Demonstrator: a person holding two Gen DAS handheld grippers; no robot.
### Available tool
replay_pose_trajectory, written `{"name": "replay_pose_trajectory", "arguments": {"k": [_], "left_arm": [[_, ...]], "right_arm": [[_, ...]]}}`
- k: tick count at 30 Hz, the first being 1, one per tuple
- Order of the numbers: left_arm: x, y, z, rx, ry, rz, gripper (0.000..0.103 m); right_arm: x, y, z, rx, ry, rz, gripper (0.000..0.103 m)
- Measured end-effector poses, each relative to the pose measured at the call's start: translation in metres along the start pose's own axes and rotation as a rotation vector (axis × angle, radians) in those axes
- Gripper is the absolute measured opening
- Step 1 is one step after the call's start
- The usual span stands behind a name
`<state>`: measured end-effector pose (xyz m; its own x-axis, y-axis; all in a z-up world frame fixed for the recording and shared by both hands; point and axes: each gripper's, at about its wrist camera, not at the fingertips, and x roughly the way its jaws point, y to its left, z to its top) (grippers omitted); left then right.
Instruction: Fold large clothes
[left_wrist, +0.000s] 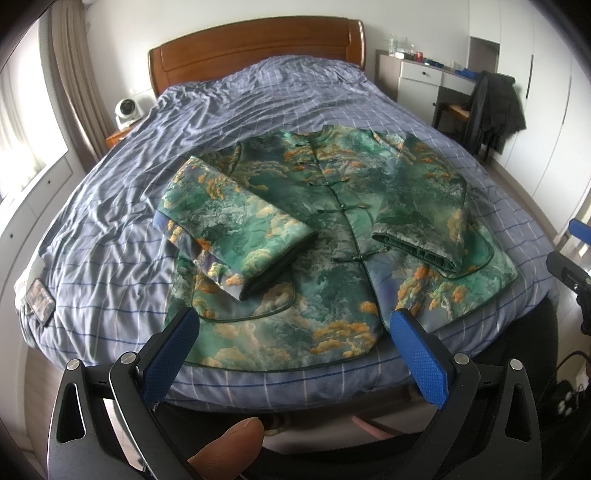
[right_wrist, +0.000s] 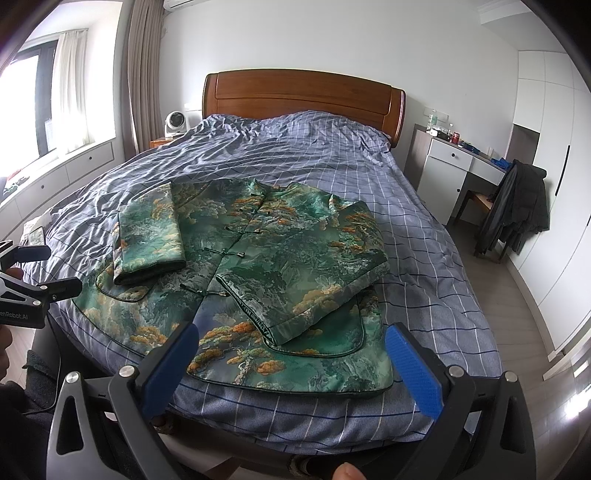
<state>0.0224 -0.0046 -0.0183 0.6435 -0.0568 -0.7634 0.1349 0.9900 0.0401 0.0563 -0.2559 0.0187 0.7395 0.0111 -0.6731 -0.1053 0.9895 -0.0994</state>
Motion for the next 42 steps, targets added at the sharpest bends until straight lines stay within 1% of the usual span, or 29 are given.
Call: {"name": "replay_pose_trajectory", "arguments": {"k": [14, 22, 26, 32, 42], "left_arm": [[0.002, 0.002, 0.000, -0.002, 0.005, -0.001, 0.103], [0.004, 0.013, 0.000, -0.025, -0.006, 0.022, 0.103], [0.009, 0.017, 0.005, -0.031, -0.011, 0.039, 0.103], [0.014, 0.014, 0.012, -0.020, -0.009, 0.040, 0.103], [0.021, 0.014, 0.019, -0.013, 0.005, 0.051, 0.103]], "right_arm": [[0.002, 0.002, -0.001, 0.000, 0.008, 0.003, 0.103], [0.006, 0.008, 0.003, -0.026, 0.010, 0.015, 0.103], [0.008, 0.012, 0.005, -0.040, 0.009, 0.026, 0.103], [0.012, 0.012, 0.007, -0.041, 0.020, 0.030, 0.103], [0.027, 0.016, 0.018, -0.101, 0.006, 0.021, 0.103]]}}
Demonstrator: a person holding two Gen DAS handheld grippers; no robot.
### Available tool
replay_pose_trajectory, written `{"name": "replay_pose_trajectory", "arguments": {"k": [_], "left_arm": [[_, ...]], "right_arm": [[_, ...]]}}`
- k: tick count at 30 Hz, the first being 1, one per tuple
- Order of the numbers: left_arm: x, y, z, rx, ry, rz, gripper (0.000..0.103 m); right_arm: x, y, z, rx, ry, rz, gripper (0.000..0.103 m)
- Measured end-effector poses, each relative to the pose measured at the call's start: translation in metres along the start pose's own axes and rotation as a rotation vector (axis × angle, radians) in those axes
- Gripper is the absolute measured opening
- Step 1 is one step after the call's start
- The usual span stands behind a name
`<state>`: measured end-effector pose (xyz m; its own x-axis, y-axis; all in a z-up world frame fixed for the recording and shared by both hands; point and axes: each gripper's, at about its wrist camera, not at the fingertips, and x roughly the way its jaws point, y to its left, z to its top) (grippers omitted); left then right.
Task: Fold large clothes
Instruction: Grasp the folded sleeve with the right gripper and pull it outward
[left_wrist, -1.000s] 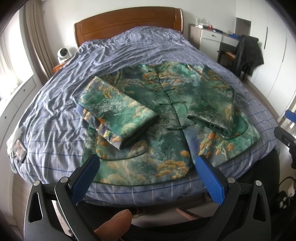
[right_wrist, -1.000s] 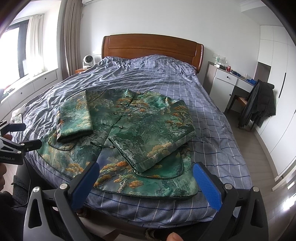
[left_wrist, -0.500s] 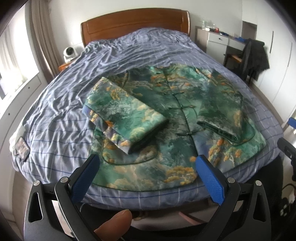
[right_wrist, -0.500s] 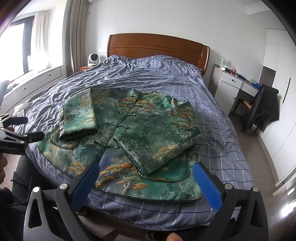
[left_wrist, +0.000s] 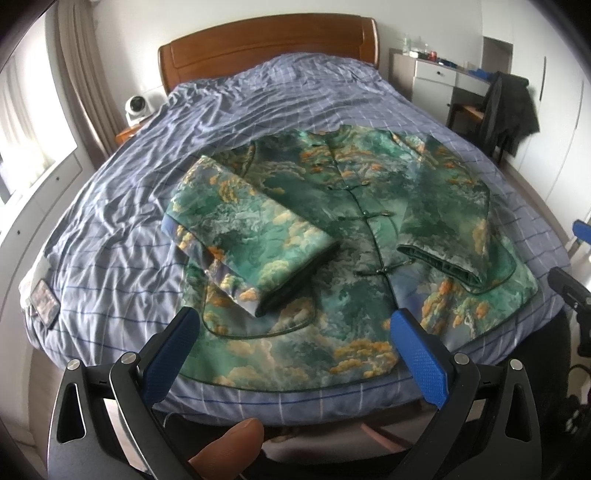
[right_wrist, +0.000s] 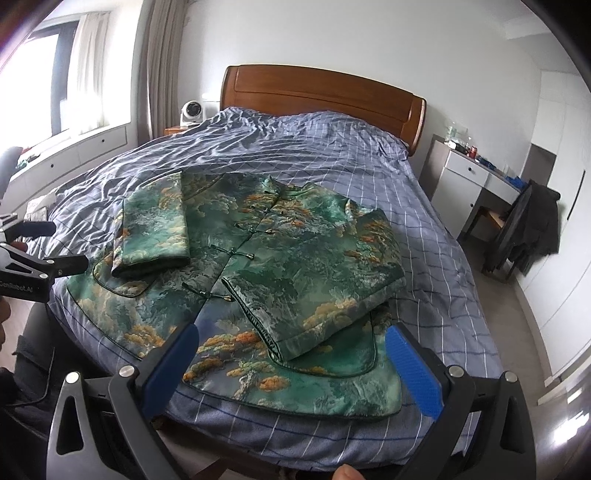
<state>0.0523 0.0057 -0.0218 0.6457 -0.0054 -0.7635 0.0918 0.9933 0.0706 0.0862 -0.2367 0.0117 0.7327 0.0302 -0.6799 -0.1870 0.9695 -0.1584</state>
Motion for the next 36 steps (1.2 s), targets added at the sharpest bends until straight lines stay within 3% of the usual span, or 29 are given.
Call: {"name": "replay_pose_trajectory", "arguments": {"k": [3, 9, 16, 17, 18, 19, 20, 22, 23, 28, 32, 36], "left_arm": [[0.005, 0.000, 0.002, 0.004, 0.006, -0.003, 0.103], [0.019, 0.006, 0.001, -0.022, 0.058, 0.006, 0.103], [0.021, 0.012, -0.003, -0.038, 0.080, 0.021, 0.103], [0.022, 0.012, -0.003, -0.038, 0.086, 0.021, 0.103], [0.022, 0.014, -0.003, -0.039, 0.089, 0.023, 0.103], [0.021, 0.014, -0.003, -0.040, 0.090, 0.026, 0.103], [0.021, 0.015, -0.003, -0.042, 0.090, 0.030, 0.103], [0.021, 0.018, -0.004, -0.051, 0.092, 0.033, 0.103], [0.022, 0.019, -0.004, -0.055, 0.091, 0.030, 0.103], [0.025, 0.017, -0.003, -0.049, 0.094, 0.023, 0.103], [0.023, 0.014, -0.001, -0.033, 0.085, 0.024, 0.103], [0.023, 0.016, 0.000, -0.037, 0.084, 0.034, 0.103]], "right_arm": [[0.016, 0.005, 0.003, -0.068, 0.004, 0.021, 0.103], [0.092, 0.021, -0.002, -0.296, 0.090, 0.059, 0.103], [0.160, 0.043, -0.017, -0.508, 0.148, 0.042, 0.101], [0.164, 0.042, -0.019, -0.512, 0.159, 0.040, 0.099], [0.170, 0.040, -0.022, -0.514, 0.173, 0.033, 0.086], [0.177, 0.036, -0.023, -0.508, 0.196, 0.037, 0.066], [0.179, 0.034, -0.022, -0.496, 0.216, 0.049, 0.056], [0.177, 0.023, -0.013, -0.409, 0.260, 0.108, 0.022], [0.171, 0.018, -0.009, -0.377, 0.246, 0.101, 0.014], [0.122, -0.024, 0.029, -0.157, 0.118, 0.094, 0.011], [0.080, -0.085, 0.059, 0.011, -0.009, 0.004, 0.011], [0.056, -0.162, 0.068, 0.184, -0.078, -0.123, 0.011]]}}
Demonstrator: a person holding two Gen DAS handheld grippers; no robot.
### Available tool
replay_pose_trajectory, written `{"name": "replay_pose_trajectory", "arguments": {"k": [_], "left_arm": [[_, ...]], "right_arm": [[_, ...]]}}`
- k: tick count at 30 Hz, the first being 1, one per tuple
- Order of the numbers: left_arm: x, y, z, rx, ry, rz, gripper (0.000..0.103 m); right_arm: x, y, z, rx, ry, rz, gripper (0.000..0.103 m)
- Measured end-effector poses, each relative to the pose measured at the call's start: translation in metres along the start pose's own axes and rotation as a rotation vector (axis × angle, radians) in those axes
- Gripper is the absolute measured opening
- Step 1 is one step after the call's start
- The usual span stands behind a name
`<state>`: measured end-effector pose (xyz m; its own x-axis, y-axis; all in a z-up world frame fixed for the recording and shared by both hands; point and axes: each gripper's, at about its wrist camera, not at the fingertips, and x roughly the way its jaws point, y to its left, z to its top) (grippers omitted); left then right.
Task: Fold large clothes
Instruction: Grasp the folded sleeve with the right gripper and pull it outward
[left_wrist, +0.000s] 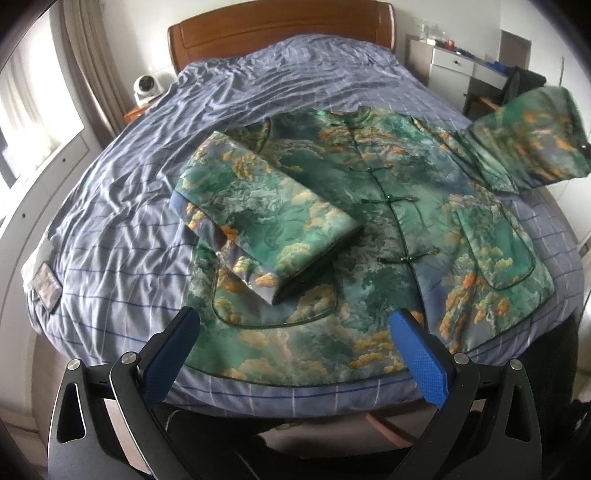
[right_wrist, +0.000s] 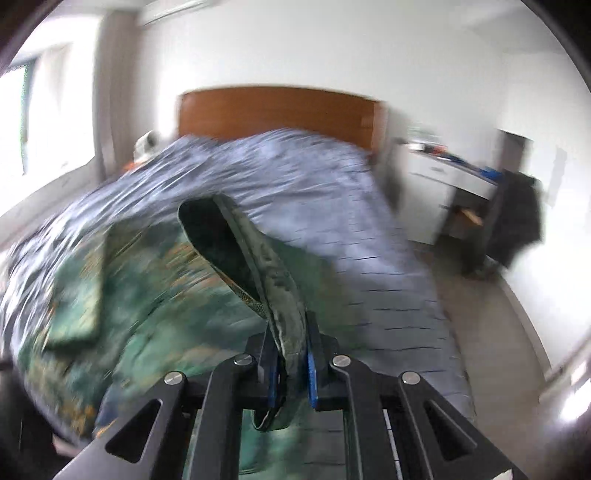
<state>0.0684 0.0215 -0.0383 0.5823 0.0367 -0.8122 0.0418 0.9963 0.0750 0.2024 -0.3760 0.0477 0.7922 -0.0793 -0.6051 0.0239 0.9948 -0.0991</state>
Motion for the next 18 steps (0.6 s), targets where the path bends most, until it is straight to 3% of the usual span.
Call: {"name": "replay_pose_trajectory", "arguments": {"k": [9, 11, 13, 15, 18], "left_arm": [[0.002, 0.015, 0.010, -0.011, -0.020, 0.049, 0.103], [0.003, 0.017, 0.013, 0.003, -0.030, 0.061, 0.103], [0.005, 0.017, 0.017, 0.032, -0.047, 0.058, 0.103], [0.008, 0.016, 0.021, 0.073, -0.071, 0.042, 0.103], [0.024, 0.011, 0.029, 0.187, -0.094, 0.017, 0.103]], "right_arm": [[0.038, -0.158, -0.018, 0.364, 0.064, -0.176, 0.013], [0.056, -0.190, -0.033, 0.462, 0.098, -0.195, 0.016], [0.065, -0.212, -0.048, 0.519, 0.129, -0.219, 0.034], [0.068, -0.227, -0.063, 0.549, 0.155, -0.266, 0.041], [0.063, -0.238, -0.084, 0.551, 0.170, -0.355, 0.042]]}}
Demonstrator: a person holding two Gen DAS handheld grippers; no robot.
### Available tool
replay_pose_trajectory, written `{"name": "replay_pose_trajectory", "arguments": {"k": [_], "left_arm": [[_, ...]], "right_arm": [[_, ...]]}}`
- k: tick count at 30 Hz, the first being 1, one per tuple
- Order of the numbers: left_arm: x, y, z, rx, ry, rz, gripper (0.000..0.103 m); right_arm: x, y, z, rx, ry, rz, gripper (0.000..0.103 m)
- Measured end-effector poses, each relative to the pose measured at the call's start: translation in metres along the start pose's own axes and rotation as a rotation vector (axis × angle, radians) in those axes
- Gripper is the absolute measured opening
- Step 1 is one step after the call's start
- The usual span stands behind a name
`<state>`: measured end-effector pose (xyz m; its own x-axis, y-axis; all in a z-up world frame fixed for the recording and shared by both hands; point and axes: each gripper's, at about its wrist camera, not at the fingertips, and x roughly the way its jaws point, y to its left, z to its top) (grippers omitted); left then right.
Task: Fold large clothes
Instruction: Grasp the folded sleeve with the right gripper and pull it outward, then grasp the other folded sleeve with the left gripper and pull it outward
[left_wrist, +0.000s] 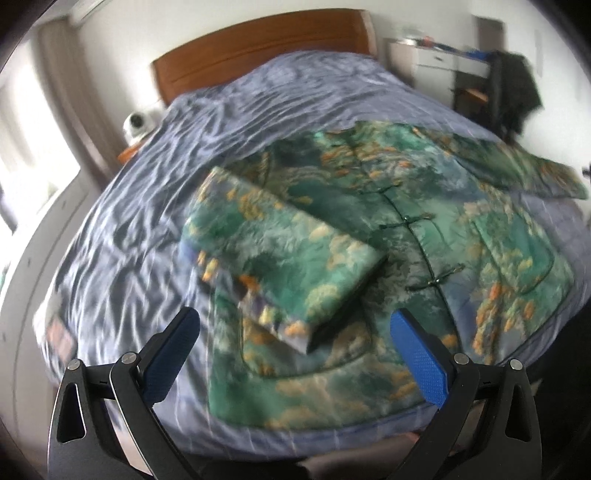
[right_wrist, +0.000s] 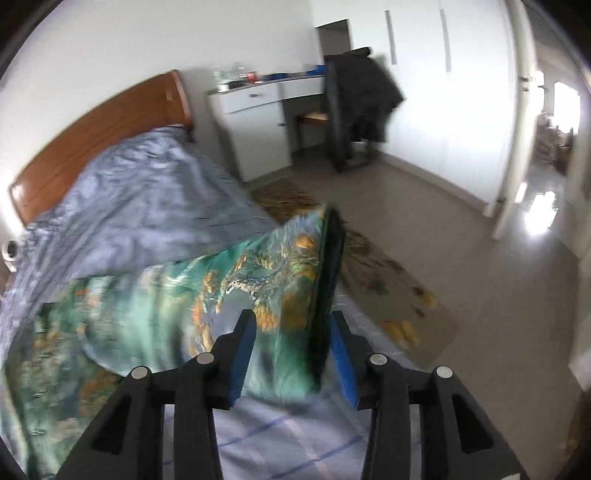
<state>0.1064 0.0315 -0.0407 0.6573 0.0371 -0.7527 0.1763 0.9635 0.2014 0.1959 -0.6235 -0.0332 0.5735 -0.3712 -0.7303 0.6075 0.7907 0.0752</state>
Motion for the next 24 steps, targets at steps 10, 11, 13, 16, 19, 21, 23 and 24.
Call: {"name": "replay_pose_trajectory", "arguments": {"k": [10, 11, 13, 16, 19, 21, 23, 24], "left_arm": [[0.114, -0.039, 0.002, 0.395, 0.099, -0.069, 0.103], [0.121, -0.038, 0.003, 0.406, 0.105, -0.060, 0.103], [0.139, -0.030, 0.006, 0.397, 0.136, -0.084, 0.102], [0.148, -0.007, 0.013, 0.317, 0.178, -0.234, 0.065], [0.142, 0.017, 0.017, 0.217, 0.193, -0.357, 0.012], [0.126, 0.033, 0.019, 0.165, 0.152, -0.361, 0.010], [0.107, 0.054, 0.019, 0.105, 0.100, -0.334, 0.010], [0.098, 0.064, 0.019, 0.076, 0.077, -0.320, 0.010]], "right_arm": [[-0.066, 0.043, -0.088, -0.111, 0.069, 0.158, 0.046], [-0.074, 0.051, -0.096, -0.118, 0.077, 0.180, 0.046], [-0.088, 0.069, -0.112, -0.141, 0.089, 0.233, 0.046], [-0.108, 0.097, -0.129, -0.207, 0.084, 0.292, 0.046], [-0.124, 0.127, -0.142, -0.298, 0.072, 0.325, 0.046], [-0.135, 0.147, -0.150, -0.359, 0.062, 0.354, 0.046], [-0.143, 0.164, -0.154, -0.400, 0.055, 0.381, 0.046], [-0.146, 0.173, -0.155, -0.418, 0.051, 0.395, 0.046]]}}
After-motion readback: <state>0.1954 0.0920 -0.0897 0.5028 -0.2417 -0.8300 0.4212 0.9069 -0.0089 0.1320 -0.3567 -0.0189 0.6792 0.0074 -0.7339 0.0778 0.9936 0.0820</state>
